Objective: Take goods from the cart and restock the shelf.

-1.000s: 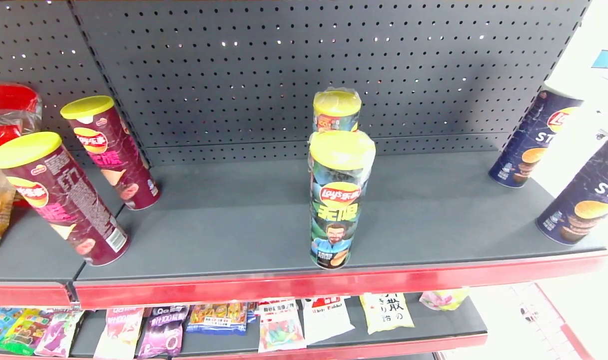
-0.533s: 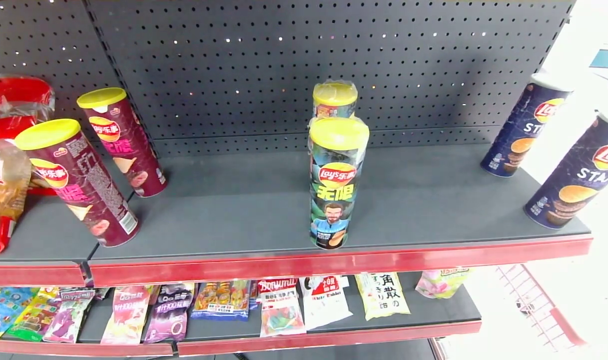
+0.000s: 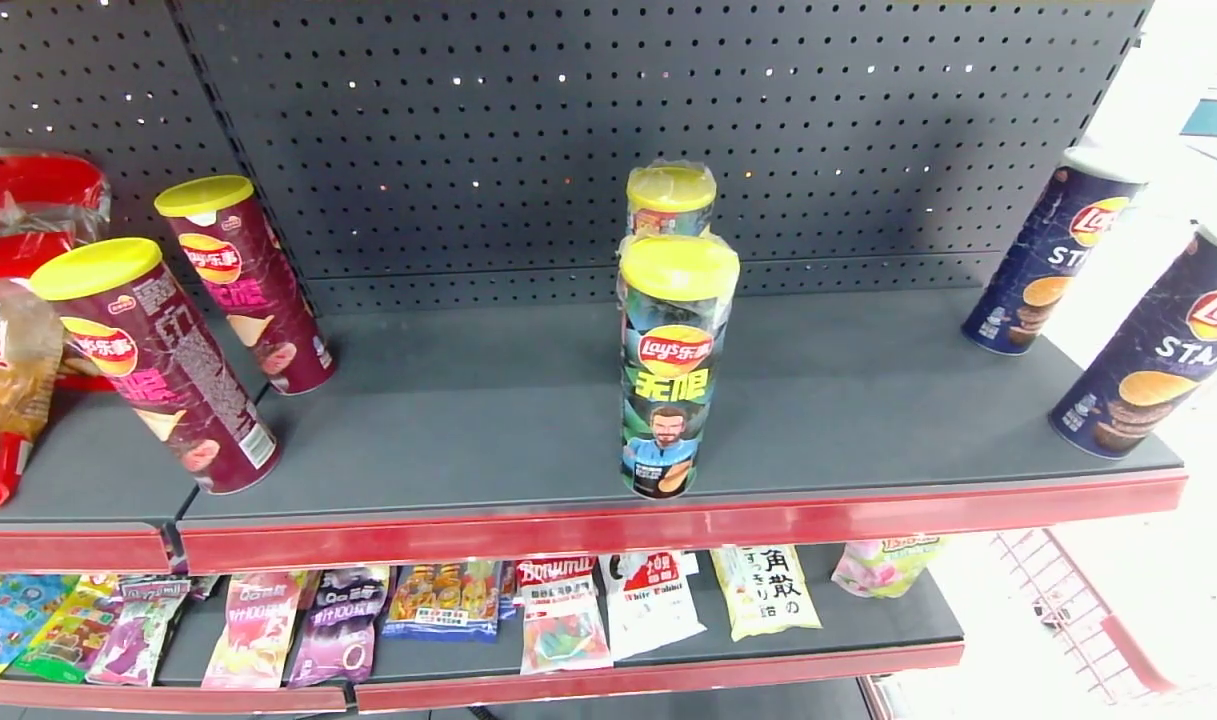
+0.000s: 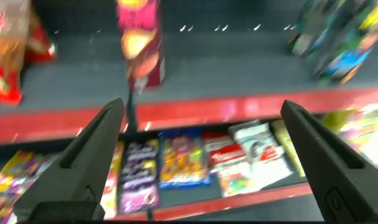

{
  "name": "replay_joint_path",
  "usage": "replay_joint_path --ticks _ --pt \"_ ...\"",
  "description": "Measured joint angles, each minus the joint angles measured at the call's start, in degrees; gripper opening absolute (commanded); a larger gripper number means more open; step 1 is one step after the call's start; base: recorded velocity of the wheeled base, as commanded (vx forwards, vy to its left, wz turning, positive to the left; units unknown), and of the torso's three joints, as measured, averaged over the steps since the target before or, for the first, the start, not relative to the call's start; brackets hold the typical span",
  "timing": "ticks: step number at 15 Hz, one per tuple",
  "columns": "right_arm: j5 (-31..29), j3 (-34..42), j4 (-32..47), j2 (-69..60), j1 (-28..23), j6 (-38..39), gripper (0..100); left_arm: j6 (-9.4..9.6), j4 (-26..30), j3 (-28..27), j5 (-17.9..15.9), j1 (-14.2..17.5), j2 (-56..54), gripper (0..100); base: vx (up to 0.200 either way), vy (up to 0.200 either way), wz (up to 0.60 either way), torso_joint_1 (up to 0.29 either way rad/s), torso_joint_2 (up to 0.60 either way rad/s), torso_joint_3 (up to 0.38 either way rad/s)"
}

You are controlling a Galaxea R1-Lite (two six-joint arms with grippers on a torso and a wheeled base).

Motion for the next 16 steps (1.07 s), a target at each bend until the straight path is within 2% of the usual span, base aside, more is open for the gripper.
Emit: replay_joint_path --ticks 1,3,5,8,10,12,14,16 --pt "0.0 0.0 0.0 0.0 0.0 0.0 100 -0.72 -1.0 -4.1 -1.9 -0.5 6.7 100 0.0 0.0 0.0 0.0 0.0 0.0" --pt "0.0 0.0 0.0 0.0 0.0 0.0 100 -0.88 -3.6 -10.2 -8.4 -2.7 20.1 100 0.0 0.0 0.0 0.0 0.0 0.0" --pt "0.0 0.0 0.0 0.0 0.0 0.0 100 2.07 -5.7 -14.8 -14.0 -7.7 33.0 100 0.0 0.0 0.0 0.0 0.0 0.0" --pt "0.0 0.0 0.0 0.0 0.0 0.0 100 6.39 -7.5 -21.2 -17.3 -15.8 50.4 100 0.0 0.0 0.0 0.0 0.0 0.0" --pt "0.0 0.0 0.0 0.0 0.0 0.0 100 8.85 -7.7 -25.4 -17.3 -19.4 59.1 100 0.0 0.0 0.0 0.0 0.0 0.0" --pt "0.0 0.0 0.0 0.0 0.0 0.0 100 11.4 -7.9 -29.8 -15.7 -22.5 67.0 100 0.0 0.0 0.0 0.0 0.0 0.0" --pt "0.0 0.0 0.0 0.0 0.0 0.0 100 12.56 -8.0 -33.9 -12.2 -24.9 73.4 100 0.0 0.0 0.0 0.0 0.0 0.0" --pt "0.0 0.0 0.0 0.0 0.0 0.0 100 12.78 -8.0 -36.6 -8.7 -27.0 78.4 100 0.0 0.0 0.0 0.0 0.0 0.0"
